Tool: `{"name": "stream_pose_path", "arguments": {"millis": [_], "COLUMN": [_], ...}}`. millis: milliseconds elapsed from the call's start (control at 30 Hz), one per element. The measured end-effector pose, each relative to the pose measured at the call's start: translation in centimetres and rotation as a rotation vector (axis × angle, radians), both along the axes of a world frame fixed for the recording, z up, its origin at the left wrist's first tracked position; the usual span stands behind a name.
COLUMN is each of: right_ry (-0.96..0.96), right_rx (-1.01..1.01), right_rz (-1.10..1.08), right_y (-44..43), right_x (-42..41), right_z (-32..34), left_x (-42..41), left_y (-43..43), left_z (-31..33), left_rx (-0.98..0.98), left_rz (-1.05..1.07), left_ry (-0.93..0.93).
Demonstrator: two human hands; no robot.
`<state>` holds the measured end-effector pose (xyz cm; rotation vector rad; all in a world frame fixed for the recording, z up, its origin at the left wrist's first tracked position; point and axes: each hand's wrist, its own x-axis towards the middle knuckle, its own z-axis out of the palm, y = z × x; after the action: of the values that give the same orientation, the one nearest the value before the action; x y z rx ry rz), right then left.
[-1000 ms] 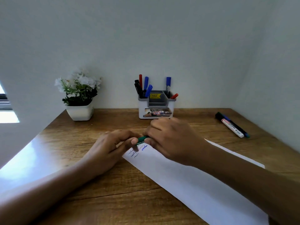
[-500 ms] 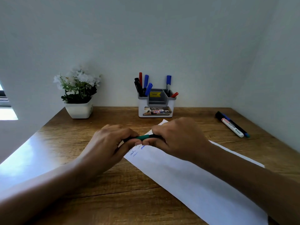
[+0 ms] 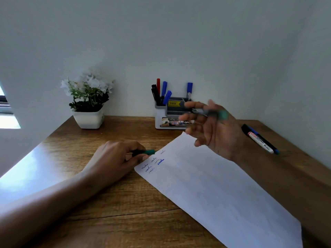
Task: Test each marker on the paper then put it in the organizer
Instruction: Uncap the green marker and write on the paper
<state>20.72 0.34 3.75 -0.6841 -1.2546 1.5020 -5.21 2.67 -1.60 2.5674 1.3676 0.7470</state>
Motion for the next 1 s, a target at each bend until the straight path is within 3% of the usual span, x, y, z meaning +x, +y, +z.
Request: {"name": "stream_pose_path", "arguments": {"millis": [100, 200, 267, 567, 733, 1000], "right_ry": [-0.044, -0.244, -0.365, -0.635, -0.507, -0.629], "right_rx": [0.069, 0.174, 0.123, -0.018, -0.069, -0.015], "right_rz": [0.035, -0.252, -0.370, -0.365, -0.354, -0.435], "right_y": [0.9, 1.8, 2.0, 1.9, 2.2, 2.7], "right_x": [-1.1, -2.6, -3.2, -4.2, -3.8, -3.8], "right_z": [-1.3, -2.6, -3.3, -5.4, -5.2, -5.8], "left_x": [0.0, 0.1, 0.1, 0.0, 0.0, 0.0], "left_y": [0.2, 0.3, 0.4, 0.8, 0.7, 0.6], "left_z": [-0.1, -0.3, -0.3, -0.3, -0.3, -0.1], "left_rx": [-0.029, -0.054, -0.066, -0.093, -0.097, -0.117], "left_rz": [0.024, 0.047, 0.058, 0.057, 0.060, 0.058], "left_ry": [0.023, 0.041, 0.062, 0.134, 0.147, 0.150]}}
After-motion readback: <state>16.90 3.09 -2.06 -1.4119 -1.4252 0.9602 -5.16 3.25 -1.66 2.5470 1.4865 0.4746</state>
